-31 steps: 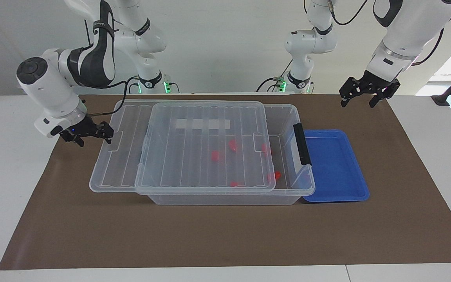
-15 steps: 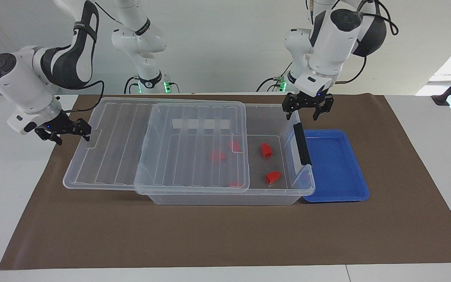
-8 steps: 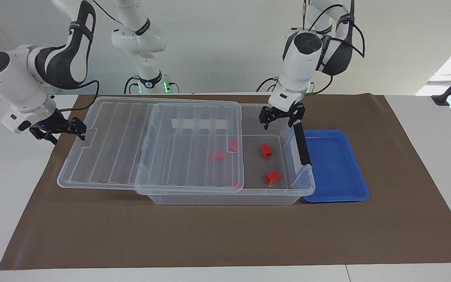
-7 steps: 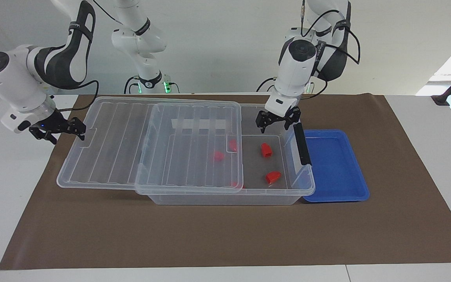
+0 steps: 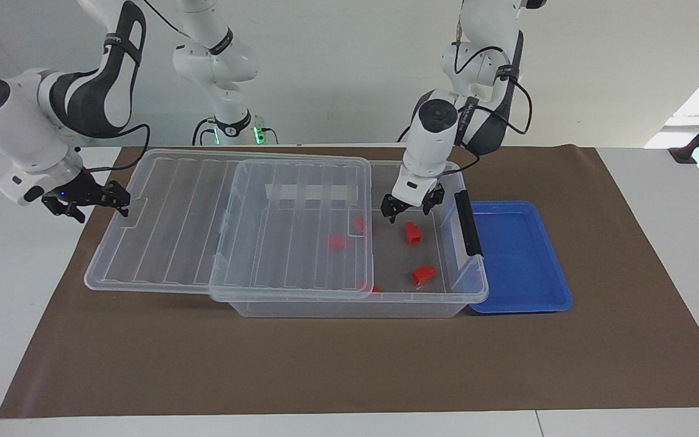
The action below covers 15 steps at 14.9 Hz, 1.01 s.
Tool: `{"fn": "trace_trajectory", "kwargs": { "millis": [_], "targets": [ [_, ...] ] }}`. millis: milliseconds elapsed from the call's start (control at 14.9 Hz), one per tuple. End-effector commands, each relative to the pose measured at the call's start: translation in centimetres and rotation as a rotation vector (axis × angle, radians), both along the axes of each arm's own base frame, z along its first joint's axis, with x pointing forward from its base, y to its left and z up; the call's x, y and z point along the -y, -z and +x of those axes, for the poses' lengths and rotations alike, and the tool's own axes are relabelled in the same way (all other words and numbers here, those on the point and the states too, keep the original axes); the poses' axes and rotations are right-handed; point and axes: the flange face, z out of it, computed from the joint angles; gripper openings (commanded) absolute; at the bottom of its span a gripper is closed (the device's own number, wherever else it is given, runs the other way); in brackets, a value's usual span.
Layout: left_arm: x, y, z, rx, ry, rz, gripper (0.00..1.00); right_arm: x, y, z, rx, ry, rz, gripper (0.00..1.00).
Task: Place red block in blue tray from box
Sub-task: 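Reach the left gripper into the opened box and grasp a red block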
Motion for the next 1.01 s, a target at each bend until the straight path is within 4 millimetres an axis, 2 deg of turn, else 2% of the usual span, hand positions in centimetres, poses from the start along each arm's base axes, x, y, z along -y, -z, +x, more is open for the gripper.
{"fn": "trace_trajectory", "kwargs": {
  "millis": [0,134,336,605,739,806,874,941],
  "targets": [
    [-0.4,1.2,0.1,0.027,-0.024,0.023,1.00,-1.5,-2.4,1.0,0.000,0.013,-0.012,1.00],
    [-0.6,2.7,0.0,0.059,0.000,0.038,1.00,-4.9,-5.1,2.0,0.005,0.054,-0.015,1.00],
    [-0.6,4.6,-0.3,0.036,0.000,0.057,1.00,-7.6,-9.7,2.1,-0.019,0.104,-0.013,1.00],
    [-0.9,5.2,-0.4,0.037,-0.001,0.078,1.00,-10.8,-15.0,0.3,-0.051,0.128,-0.011,1.00],
    [-0.6,7.2,-0.1,0.040,-0.016,0.102,1.00,-12.3,-18.1,-0.6,-0.050,0.178,-0.017,1.00],
    [-0.4,7.5,-0.1,0.053,-0.022,0.099,1.00,-12.9,-18.7,-1.0,-0.050,0.191,-0.017,1.00],
    [-0.4,7.4,0.0,0.055,-0.022,0.097,0.94,-13.5,-19.1,-1.4,-0.051,0.185,-0.016,1.00],
    [-0.3,7.4,-0.1,0.054,-0.022,0.098,0.70,-13.7,-19.4,-1.8,-0.059,0.184,-0.002,1.00]
  ]
}}
